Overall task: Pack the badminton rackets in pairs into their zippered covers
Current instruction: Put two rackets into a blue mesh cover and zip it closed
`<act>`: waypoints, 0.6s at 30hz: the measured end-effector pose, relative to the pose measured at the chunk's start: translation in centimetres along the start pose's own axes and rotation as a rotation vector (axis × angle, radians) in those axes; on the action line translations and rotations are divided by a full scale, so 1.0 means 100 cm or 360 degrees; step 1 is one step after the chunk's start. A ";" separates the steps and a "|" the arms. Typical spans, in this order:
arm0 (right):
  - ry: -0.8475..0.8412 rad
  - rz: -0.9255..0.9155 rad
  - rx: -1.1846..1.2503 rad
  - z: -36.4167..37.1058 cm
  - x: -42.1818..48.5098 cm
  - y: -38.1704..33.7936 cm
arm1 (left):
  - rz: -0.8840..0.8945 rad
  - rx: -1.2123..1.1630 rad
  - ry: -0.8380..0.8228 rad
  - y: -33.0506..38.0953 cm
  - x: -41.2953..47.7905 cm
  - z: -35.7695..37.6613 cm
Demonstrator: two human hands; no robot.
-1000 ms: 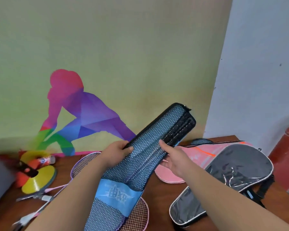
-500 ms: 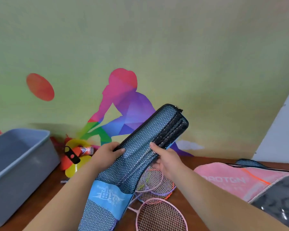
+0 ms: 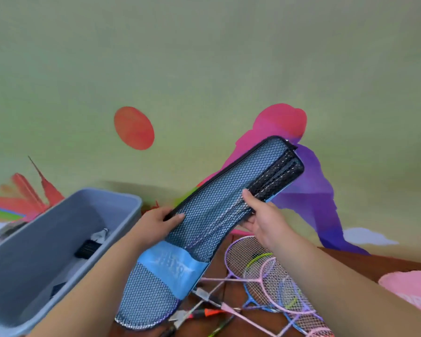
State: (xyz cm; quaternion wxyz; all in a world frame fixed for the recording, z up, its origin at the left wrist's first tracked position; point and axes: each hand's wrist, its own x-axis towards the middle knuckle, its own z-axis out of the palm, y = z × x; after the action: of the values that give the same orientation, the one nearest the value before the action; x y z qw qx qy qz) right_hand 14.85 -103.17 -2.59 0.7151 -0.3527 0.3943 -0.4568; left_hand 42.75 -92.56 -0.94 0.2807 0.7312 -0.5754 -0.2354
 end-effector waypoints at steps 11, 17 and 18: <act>-0.0066 -0.0176 0.0026 0.150 0.052 -0.034 | -0.0040 0.0007 0.0423 -0.075 0.006 -0.127; -0.0107 -0.0139 0.0127 0.196 0.064 -0.033 | -0.0072 -0.0080 0.0683 -0.085 0.019 -0.169; -0.0118 -0.0127 0.0139 0.203 0.065 -0.027 | -0.0098 -0.0088 0.0719 -0.092 0.020 -0.176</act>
State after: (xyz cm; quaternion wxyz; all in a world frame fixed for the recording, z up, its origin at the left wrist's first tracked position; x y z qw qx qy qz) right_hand 33.64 -107.19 7.09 0.7252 -0.3534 0.3327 -0.4884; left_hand 61.46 -90.41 5.66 0.4151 0.7746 -0.4687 -0.0897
